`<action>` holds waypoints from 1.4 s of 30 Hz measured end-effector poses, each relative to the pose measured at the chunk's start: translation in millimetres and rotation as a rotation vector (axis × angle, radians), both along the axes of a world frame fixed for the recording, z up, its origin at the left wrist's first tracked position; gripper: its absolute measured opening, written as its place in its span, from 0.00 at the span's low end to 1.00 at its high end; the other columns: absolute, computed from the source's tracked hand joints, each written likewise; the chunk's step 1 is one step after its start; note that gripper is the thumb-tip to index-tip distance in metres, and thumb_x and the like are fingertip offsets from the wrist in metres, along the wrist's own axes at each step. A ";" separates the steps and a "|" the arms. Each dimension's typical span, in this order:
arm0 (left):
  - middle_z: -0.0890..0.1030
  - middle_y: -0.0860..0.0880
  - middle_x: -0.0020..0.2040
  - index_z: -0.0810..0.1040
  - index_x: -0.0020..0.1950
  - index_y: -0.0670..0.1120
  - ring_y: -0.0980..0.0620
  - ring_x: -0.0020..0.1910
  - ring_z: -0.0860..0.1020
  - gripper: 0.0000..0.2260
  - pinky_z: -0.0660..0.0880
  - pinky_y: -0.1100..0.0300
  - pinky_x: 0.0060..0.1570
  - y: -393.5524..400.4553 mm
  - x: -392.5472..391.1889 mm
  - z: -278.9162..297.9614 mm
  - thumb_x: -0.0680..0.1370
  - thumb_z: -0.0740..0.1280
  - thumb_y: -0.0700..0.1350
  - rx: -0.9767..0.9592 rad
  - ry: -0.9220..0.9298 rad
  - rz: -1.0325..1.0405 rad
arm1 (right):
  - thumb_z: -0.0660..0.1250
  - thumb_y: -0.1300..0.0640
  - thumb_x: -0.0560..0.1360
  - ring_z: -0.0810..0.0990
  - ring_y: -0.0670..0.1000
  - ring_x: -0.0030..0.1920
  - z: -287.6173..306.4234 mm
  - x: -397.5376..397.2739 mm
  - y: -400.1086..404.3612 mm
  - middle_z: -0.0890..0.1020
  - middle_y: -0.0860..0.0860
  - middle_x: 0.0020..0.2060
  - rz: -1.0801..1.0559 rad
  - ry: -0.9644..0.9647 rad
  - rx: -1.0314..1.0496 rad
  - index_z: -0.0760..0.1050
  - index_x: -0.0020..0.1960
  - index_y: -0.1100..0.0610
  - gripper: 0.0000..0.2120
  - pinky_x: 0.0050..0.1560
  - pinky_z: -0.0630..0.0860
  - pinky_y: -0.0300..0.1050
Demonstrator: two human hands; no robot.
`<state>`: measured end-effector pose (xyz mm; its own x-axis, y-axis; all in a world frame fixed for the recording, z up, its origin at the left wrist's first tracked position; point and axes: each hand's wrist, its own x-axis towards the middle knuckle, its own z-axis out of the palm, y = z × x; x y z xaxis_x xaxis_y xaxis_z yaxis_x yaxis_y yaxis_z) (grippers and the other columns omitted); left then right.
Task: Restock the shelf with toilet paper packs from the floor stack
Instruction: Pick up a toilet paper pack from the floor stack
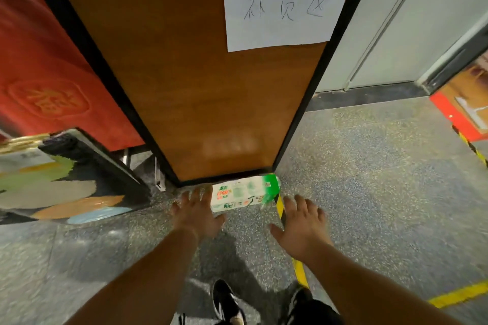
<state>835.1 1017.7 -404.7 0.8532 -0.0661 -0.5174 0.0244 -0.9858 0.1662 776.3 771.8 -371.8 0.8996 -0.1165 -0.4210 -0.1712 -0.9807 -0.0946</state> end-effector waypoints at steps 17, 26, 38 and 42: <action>0.47 0.45 0.83 0.41 0.82 0.52 0.38 0.80 0.47 0.49 0.53 0.33 0.75 -57.0 150.6 -351.5 0.72 0.61 0.75 0.195 0.008 -0.083 | 0.65 0.27 0.71 0.47 0.65 0.80 -364.5 235.3 -82.3 0.50 0.59 0.80 0.307 0.015 -0.008 0.44 0.80 0.50 0.51 0.76 0.51 0.69; 0.35 0.44 0.82 0.29 0.80 0.55 0.40 0.81 0.37 0.67 0.44 0.31 0.74 -59.2 214.6 -541.3 0.60 0.72 0.77 0.229 0.045 -0.143 | 0.67 0.20 0.62 0.40 0.63 0.80 -575.8 276.8 -103.9 0.42 0.57 0.81 0.298 0.117 -0.038 0.39 0.81 0.47 0.62 0.77 0.46 0.70; 0.44 0.40 0.81 0.26 0.78 0.51 0.34 0.80 0.45 0.68 0.42 0.30 0.75 -64.7 237.6 -620.4 0.62 0.77 0.69 0.262 0.079 -0.224 | 0.69 0.23 0.61 0.44 0.67 0.79 -654.6 320.6 -100.4 0.41 0.62 0.79 0.588 0.158 -0.205 0.25 0.78 0.50 0.69 0.74 0.46 0.76; 0.58 0.41 0.76 0.29 0.79 0.50 0.38 0.76 0.57 0.63 0.48 0.31 0.76 -65.0 232.9 -612.7 0.65 0.75 0.65 0.253 0.033 -0.232 | 0.71 0.30 0.65 0.60 0.63 0.73 -644.4 320.0 -97.8 0.59 0.60 0.74 0.611 0.116 -0.243 0.30 0.80 0.51 0.63 0.73 0.55 0.73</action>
